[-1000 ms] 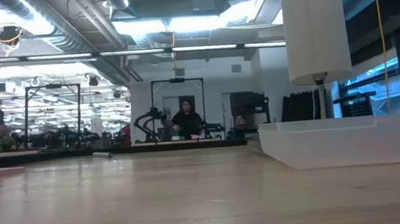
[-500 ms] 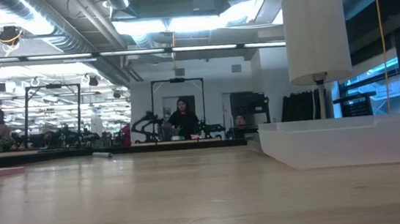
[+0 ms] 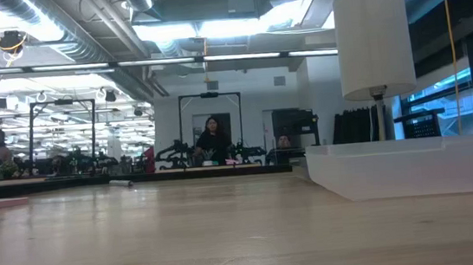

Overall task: Pack school essentials
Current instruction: Put the crayon box into the supply box

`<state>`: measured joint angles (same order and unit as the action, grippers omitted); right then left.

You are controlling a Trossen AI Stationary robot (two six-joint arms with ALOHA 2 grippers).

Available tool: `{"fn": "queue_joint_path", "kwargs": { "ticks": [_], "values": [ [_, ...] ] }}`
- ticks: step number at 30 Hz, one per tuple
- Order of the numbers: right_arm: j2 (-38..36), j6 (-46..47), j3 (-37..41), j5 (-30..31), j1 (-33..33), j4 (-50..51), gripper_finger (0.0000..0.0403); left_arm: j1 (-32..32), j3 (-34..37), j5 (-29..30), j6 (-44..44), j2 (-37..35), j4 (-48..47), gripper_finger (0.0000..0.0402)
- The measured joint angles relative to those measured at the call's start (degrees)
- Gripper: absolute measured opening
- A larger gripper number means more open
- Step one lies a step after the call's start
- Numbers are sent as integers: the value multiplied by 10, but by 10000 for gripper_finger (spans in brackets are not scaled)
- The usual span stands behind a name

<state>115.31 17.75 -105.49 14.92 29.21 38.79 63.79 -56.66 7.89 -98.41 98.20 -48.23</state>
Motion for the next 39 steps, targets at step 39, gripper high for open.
{"fn": "queue_joint_path", "kwargs": {
  "ticks": [39],
  "values": [
    [0, 0, 0, 0, 0, 0, 35, -2, 27, 0, 0, 1, 34, 372]
  ]
}}
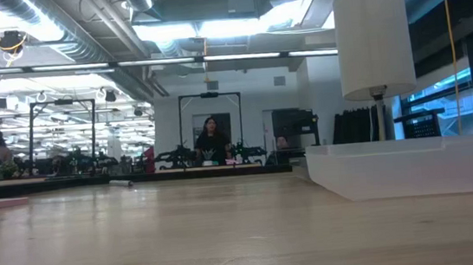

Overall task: Pack school essentials
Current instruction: Put the crayon box into the supply box

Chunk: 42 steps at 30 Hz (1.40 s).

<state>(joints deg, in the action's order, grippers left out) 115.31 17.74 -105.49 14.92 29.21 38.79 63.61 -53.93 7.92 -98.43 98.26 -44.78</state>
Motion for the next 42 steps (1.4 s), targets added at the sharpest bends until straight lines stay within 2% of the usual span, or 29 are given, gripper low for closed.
{"fn": "queue_joint_path", "kwargs": {
  "ticks": [11, 16, 21, 26, 36, 40, 42],
  "values": [
    [0, 0, 0, 0, 0, 0, 35, -3, 0, 6, 14, -2, -2, 285],
    [0, 0, 0, 0, 0, 0, 35, -4, 1, 42, 29, -25, -1, 279],
    [0, 0, 0, 0, 0, 0, 35, -16, 1, 49, 61, -62, -1, 278],
    [0, 0, 0, 0, 0, 0, 35, -45, -9, 69, 160, -97, -2, 277],
    [0, -20, 0, 0, -1, 0, 35, -169, -35, 75, 393, -137, -13, 277],
    [0, -30, 0, 0, -5, 2, 35, -212, -44, 76, 463, -148, -10, 278],
    [-3, -9, -2, 1, -6, 34, 35, -229, -45, 76, 486, -152, -12, 278]
  ]
}}
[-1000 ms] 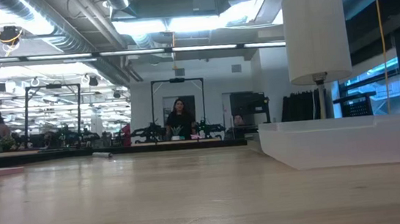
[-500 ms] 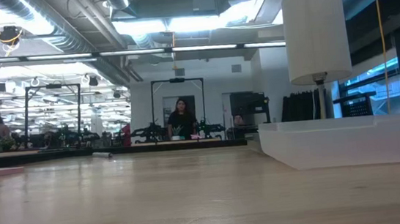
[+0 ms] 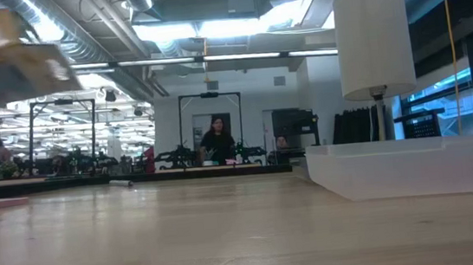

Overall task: Pack school essentials
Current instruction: Put the crayon box into the supply box

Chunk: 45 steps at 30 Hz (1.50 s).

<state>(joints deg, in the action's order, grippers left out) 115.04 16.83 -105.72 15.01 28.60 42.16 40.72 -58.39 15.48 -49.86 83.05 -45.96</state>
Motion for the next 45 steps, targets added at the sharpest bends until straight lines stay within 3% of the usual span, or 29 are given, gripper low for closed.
{"fn": "queue_joint_path", "kwargs": {
  "ticks": [10, 18, 27, 31, 35, 40, 45],
  "values": [
    [-45, 208, -12, 48, -2, 264, 35, -42, 0, 1, 69, -6, -14, 278],
    [-91, 261, 33, 61, -10, 340, 35, -86, 0, 5, 132, -6, -14, 278],
    [-231, 441, 242, 68, -23, 346, 35, -143, 0, 5, 199, -6, -9, 279],
    [-308, 570, 353, 38, -37, 336, 35, -164, 0, 5, 215, -6, -5, 279],
    [-357, 663, 450, -37, -60, 330, 35, -187, 0, 6, 223, -6, -5, 279],
    [-369, 687, 539, -119, -96, 284, 35, -215, 0, 5, 240, -6, -3, 279],
    [-369, 684, 585, -126, -122, 225, 35, -232, 0, 5, 250, -6, -2, 279]
  ]
}}
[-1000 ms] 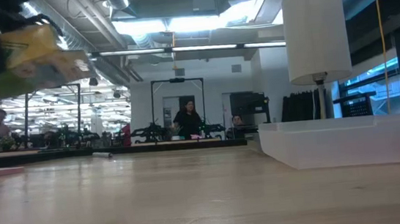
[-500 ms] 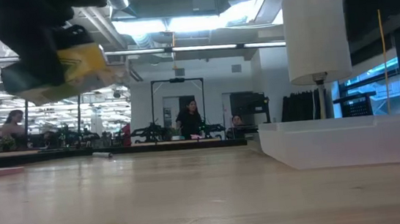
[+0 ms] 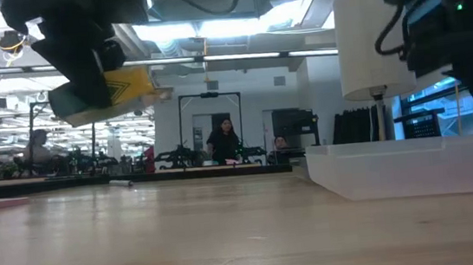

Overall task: Pack school essentials
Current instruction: Put the crayon box into the supply box

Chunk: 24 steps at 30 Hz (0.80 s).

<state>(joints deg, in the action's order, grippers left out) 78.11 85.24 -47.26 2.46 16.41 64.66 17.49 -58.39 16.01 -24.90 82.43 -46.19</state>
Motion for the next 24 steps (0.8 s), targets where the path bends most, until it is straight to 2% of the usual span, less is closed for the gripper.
{"fn": "queue_joint_path", "kwargs": {
  "ticks": [7, 24],
  "values": [
    [2, 2, 37, -3, -17, -46, 35, -4, 0, 0, 6, 0, 0, 279],
    [32, 0, 46, -42, -19, -126, 35, 2, 0, -5, 11, 0, -3, 279]
  ]
}}
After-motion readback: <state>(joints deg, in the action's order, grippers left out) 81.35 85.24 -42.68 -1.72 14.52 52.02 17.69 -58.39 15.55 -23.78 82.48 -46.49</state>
